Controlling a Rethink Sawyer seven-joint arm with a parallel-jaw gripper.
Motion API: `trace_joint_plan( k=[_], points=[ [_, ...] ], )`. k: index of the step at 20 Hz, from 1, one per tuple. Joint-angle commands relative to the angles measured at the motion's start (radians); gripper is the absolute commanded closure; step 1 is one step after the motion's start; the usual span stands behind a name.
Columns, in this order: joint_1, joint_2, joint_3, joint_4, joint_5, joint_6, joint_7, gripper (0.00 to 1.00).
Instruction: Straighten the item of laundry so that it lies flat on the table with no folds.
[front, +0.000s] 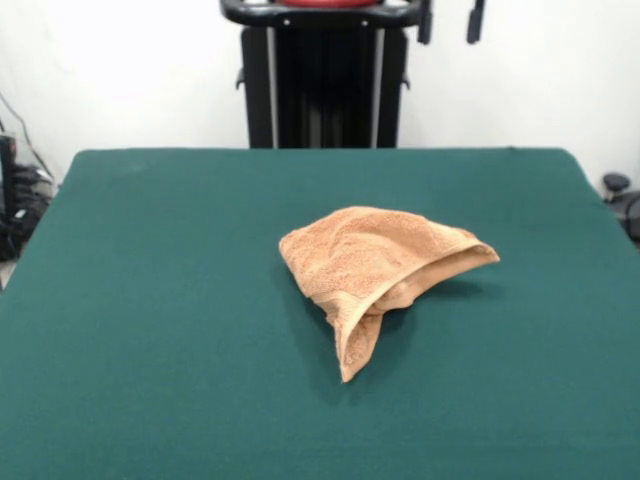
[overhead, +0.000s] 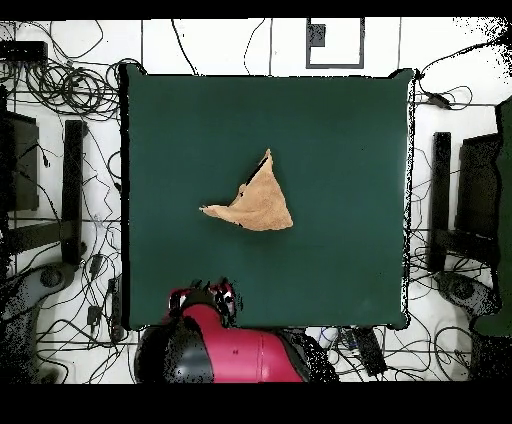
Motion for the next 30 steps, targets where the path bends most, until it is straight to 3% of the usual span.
trace_joint_plan(
  k=[1,3,8,16,24,30],
  points=[
    [0.053,0.258,-0.001,-0.334,0.001,0.211,0.203,0.00],
    [0.071,0.329,-0.022,-0.436,-0.011,0.253,0.212,0.00],
    [0.091,0.435,-0.032,-0.577,-0.007,0.332,0.222,0.00],
    [0.074,0.572,-0.006,-0.509,0.014,0.092,0.219,0.00],
    [0.034,0.634,0.018,-0.456,-0.001,-0.029,0.188,0.00],
    [0.020,0.639,0.026,-0.441,-0.008,-0.040,0.163,0.00]
  ],
)
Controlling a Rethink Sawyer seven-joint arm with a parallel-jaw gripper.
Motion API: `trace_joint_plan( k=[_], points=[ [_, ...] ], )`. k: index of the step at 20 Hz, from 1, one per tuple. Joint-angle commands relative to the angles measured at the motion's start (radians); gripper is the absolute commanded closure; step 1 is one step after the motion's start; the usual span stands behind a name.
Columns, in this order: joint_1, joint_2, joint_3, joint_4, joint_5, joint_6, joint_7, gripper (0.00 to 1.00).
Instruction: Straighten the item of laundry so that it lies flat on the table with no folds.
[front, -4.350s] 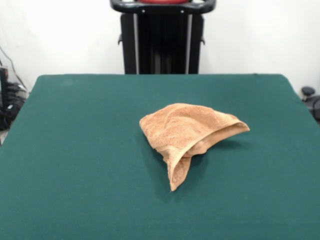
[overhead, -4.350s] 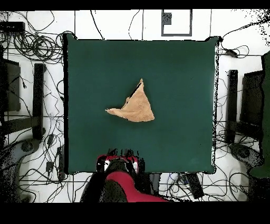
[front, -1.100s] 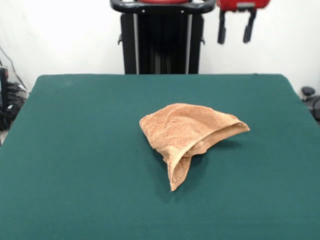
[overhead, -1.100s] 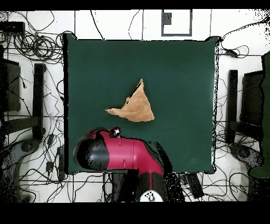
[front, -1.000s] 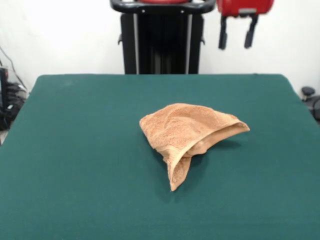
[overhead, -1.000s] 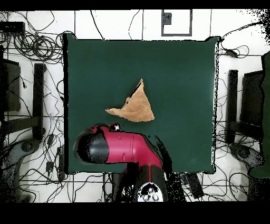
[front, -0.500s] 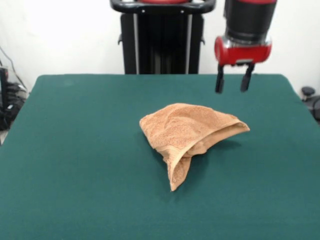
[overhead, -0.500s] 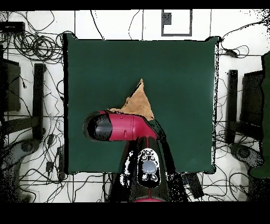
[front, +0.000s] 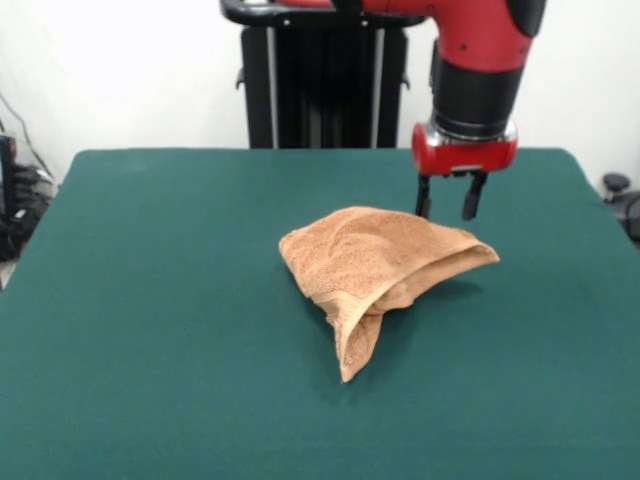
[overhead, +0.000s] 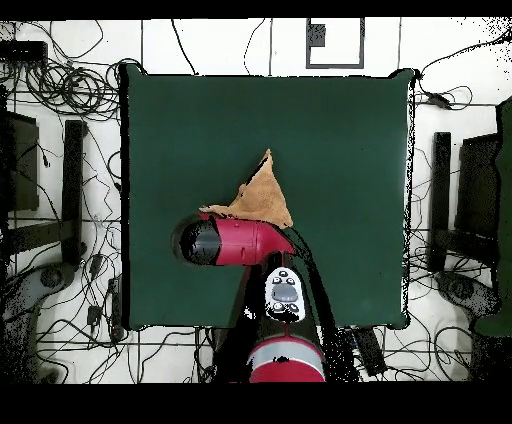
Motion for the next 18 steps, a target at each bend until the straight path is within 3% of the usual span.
trace_joint_plan(
  k=[1,5,10,18],
  points=[
    [-0.021,0.050,0.057,0.037,-0.013,-0.080,0.155,0.00],
    [-0.001,0.035,0.022,0.035,-0.036,-0.155,0.170,0.00],
    [-0.002,-0.029,0.020,0.051,-0.084,-0.355,0.192,0.00],
    [-0.077,-0.099,0.115,0.098,-0.081,-0.341,0.174,0.00]
  ],
)
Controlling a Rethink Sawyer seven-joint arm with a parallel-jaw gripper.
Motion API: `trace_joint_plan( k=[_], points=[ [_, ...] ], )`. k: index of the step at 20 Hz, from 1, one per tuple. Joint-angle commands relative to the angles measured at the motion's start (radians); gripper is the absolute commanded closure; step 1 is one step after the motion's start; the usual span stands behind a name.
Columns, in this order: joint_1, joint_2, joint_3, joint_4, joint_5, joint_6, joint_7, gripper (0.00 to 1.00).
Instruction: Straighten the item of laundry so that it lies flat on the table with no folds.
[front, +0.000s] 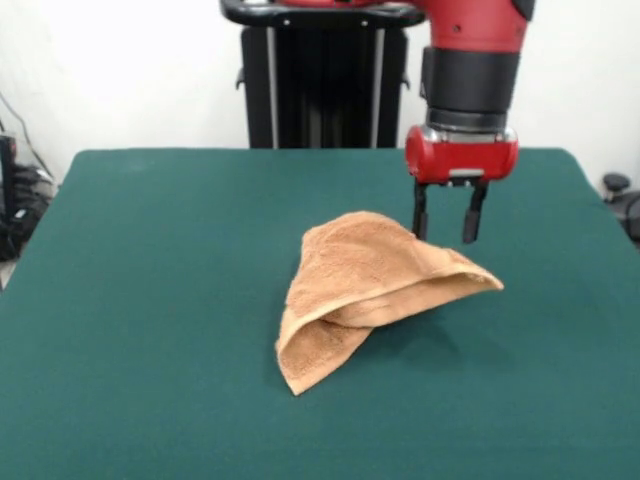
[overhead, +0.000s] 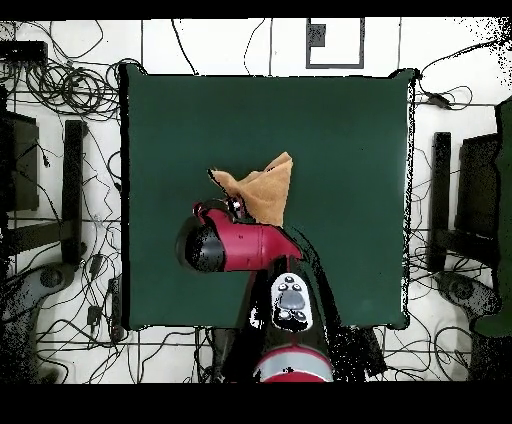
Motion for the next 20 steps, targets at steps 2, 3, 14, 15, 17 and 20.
trace_joint_plan(
  k=[2,3,14,15,17,20],
  points=[
    [-0.057,-0.070,0.123,0.081,-0.019,-0.057,0.176,0.00],
    [-0.062,-0.075,0.128,0.089,-0.017,-0.065,0.182,0.00],
    [-0.071,-0.069,0.137,0.052,0.021,0.224,0.096,0.00],
    [-0.070,-0.071,0.134,0.039,0.026,0.289,0.081,0.00],
    [-0.057,-0.074,0.116,0.009,0.026,0.398,0.063,0.00],
    [-0.071,-0.074,0.131,-0.011,0.031,0.520,0.048,0.00]
  ],
)
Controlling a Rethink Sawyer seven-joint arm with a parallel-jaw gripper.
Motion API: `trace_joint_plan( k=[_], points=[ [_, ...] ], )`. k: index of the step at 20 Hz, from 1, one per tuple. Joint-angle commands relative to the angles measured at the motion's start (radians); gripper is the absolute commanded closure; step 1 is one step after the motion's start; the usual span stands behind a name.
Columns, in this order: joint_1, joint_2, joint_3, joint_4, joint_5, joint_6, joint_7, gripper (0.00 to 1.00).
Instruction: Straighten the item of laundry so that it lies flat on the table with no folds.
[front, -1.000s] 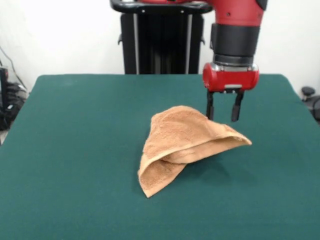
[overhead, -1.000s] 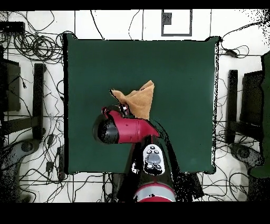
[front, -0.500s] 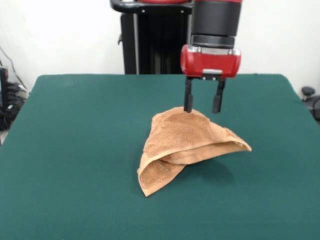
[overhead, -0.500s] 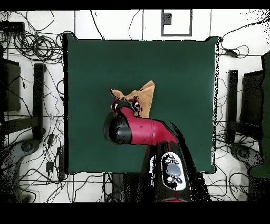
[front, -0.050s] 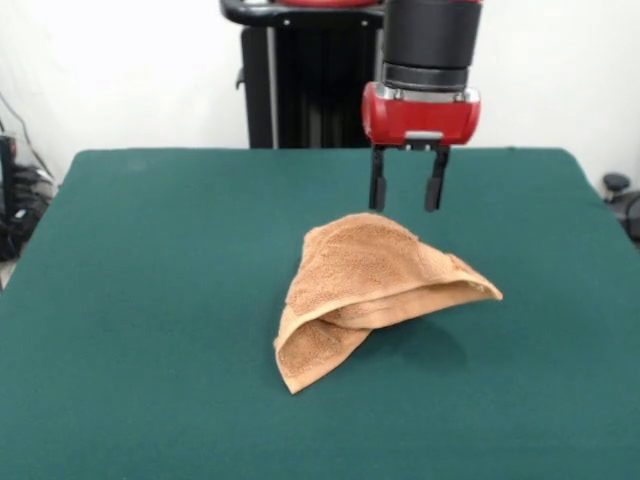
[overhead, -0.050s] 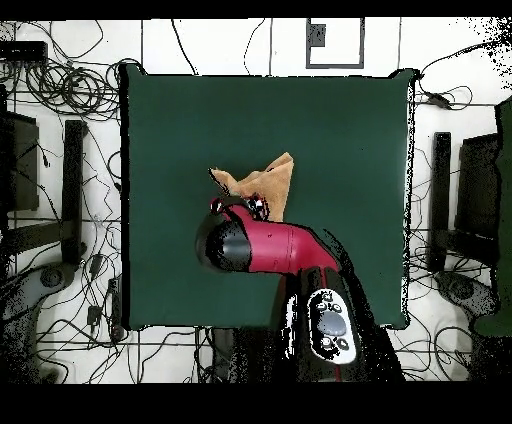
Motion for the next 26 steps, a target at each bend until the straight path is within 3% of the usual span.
trace_joint_plan(
  k=[1,12,20,23,26],
  points=[
    [0.009,0.027,0.116,-0.032,0.035,0.349,0.046,0.00],
    [-0.020,0.035,0.155,-0.046,0.061,0.583,0.056,0.00],
    [-0.019,0.030,0.155,-0.037,0.055,0.586,0.058,0.00],
    [0.053,0.010,0.064,-0.083,-0.025,0.583,0.123,0.00],
    [0.194,-0.012,-0.103,-0.181,-0.172,0.610,0.231,0.00]
  ],
)
